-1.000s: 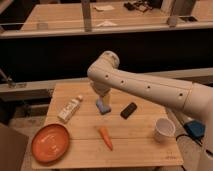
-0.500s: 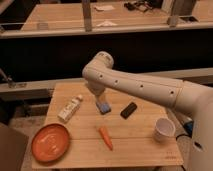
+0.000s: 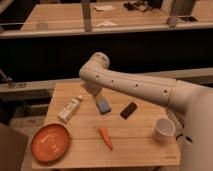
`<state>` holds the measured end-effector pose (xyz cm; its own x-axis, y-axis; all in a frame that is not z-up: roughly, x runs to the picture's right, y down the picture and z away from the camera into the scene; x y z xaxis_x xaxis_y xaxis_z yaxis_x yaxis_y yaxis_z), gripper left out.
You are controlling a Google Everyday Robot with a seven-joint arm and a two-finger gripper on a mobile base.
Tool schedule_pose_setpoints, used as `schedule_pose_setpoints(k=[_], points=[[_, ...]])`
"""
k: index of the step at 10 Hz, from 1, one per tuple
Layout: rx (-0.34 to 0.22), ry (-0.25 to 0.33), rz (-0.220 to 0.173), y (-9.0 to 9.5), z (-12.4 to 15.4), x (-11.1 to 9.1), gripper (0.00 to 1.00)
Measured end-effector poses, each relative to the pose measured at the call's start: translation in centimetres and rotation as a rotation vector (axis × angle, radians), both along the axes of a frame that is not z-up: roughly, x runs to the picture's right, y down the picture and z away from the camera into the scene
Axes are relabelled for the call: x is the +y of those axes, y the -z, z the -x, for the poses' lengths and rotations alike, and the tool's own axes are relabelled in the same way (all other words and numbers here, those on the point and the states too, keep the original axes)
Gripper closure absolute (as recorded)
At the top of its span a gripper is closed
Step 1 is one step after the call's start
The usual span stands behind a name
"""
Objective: Place the bottle in the ceramic bowl
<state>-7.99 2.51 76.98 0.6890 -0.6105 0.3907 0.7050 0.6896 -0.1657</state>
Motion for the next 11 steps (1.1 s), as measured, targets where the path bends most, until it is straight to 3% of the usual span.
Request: schedule_pose_setpoints(k=[11], points=[[-0.095,0.121,0.010,-3.7,4.6,1.3,0.20]])
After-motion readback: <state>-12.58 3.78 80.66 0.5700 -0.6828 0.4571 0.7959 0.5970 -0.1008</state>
